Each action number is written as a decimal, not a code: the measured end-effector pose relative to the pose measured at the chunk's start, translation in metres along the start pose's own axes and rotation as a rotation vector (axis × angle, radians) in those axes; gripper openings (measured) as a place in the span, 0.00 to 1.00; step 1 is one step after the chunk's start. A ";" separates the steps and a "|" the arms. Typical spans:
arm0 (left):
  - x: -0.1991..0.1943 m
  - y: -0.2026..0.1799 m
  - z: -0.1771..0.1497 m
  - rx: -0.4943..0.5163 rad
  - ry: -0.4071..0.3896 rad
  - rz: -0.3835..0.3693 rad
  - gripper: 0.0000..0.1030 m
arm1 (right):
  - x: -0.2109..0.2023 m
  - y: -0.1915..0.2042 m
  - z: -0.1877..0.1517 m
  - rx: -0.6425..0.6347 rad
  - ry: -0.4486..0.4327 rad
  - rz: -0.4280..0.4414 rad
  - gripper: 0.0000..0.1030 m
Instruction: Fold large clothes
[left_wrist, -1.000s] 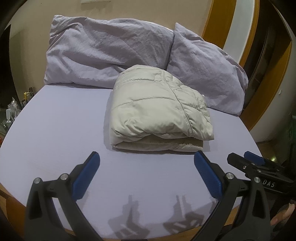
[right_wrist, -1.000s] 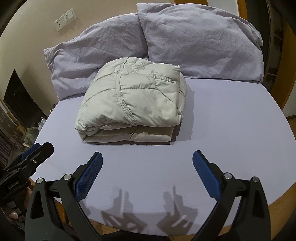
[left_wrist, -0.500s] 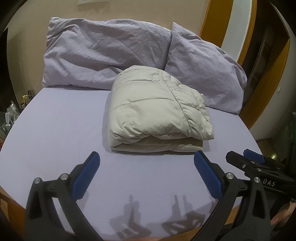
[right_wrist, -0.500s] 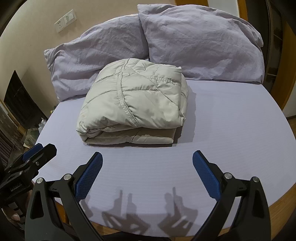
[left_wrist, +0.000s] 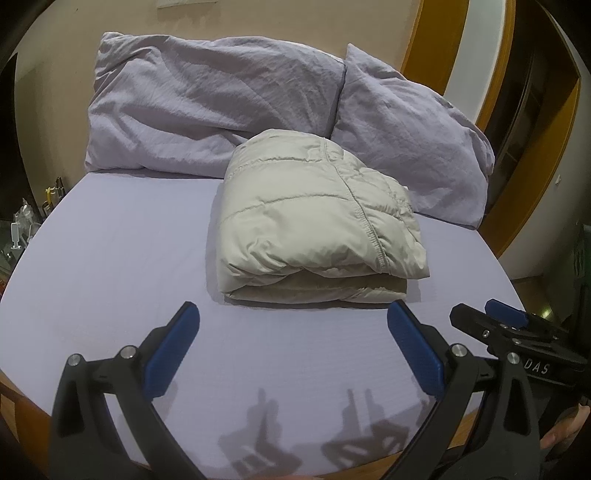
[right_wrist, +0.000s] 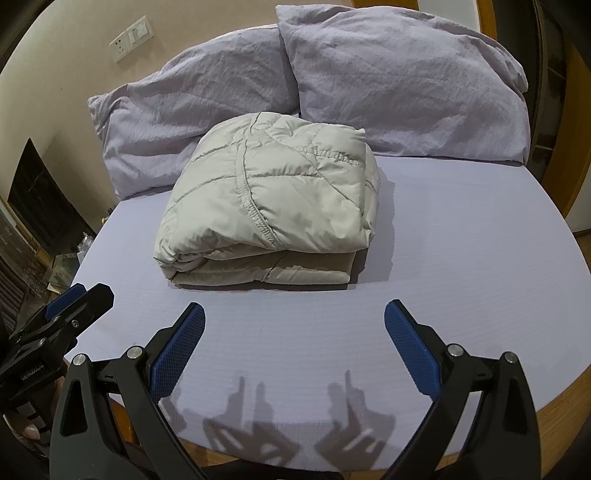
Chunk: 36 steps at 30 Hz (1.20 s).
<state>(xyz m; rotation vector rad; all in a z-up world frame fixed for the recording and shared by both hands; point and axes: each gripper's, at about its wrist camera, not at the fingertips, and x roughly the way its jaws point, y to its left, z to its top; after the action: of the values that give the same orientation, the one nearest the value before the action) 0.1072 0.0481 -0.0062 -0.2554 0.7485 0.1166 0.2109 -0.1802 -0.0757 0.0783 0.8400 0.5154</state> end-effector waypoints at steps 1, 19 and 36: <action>0.000 0.000 0.000 0.000 0.000 0.000 0.98 | 0.000 0.000 0.000 0.000 -0.001 0.000 0.97; 0.001 0.000 0.000 0.001 0.000 0.001 0.98 | 0.001 0.001 0.000 0.000 -0.001 0.001 0.97; 0.002 0.003 0.003 -0.002 0.005 0.002 0.98 | 0.002 0.002 0.000 0.001 -0.001 0.000 0.97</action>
<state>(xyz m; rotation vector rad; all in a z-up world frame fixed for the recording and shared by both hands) 0.1097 0.0518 -0.0063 -0.2570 0.7539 0.1192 0.2111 -0.1775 -0.0762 0.0792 0.8396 0.5150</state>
